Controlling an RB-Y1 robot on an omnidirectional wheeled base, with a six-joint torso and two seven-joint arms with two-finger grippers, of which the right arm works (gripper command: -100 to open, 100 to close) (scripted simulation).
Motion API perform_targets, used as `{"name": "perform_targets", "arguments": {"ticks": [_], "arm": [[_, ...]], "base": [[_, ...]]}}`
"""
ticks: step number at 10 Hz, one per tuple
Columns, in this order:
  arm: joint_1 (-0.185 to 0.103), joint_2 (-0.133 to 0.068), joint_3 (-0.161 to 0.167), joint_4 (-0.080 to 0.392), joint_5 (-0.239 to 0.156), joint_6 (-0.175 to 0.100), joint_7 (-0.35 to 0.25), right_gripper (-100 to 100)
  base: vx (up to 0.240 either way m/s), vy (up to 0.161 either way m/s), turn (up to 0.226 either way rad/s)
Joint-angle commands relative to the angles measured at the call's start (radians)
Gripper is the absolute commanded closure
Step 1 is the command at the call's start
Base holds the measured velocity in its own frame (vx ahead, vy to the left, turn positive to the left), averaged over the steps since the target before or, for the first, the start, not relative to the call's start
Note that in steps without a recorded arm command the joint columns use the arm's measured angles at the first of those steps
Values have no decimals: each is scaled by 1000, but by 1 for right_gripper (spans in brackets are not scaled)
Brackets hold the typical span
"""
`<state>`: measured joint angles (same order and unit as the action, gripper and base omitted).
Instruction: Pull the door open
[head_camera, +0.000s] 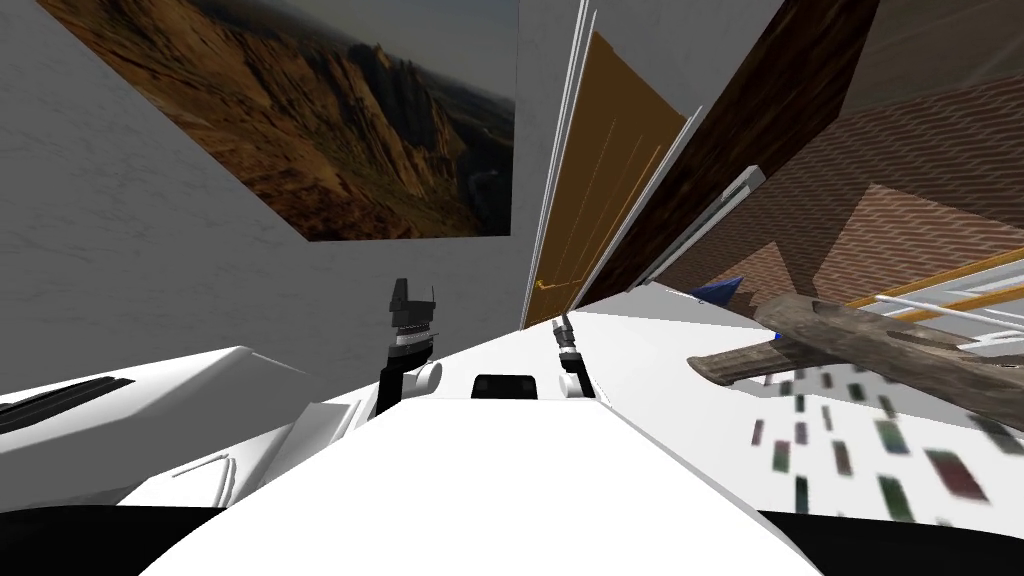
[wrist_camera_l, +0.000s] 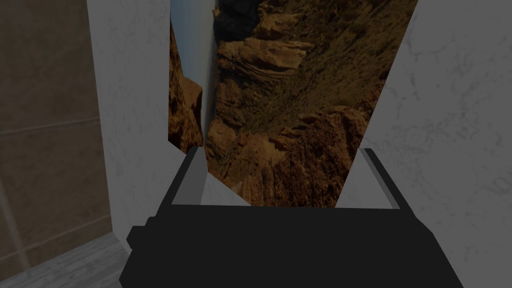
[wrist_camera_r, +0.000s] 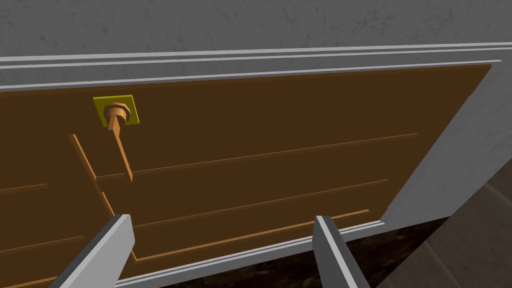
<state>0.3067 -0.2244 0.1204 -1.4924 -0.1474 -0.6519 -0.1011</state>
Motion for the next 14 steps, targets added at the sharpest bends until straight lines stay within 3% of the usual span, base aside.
{"name": "perform_targets", "arguments": {"ticks": [1,14], "arm": [[-16,-9,9,45,-6,-16,-6,-100],[-123,-94,74,371,-54,-139,-65,-100]], "base": [[86,-72,117],[75,-77,109]]}}
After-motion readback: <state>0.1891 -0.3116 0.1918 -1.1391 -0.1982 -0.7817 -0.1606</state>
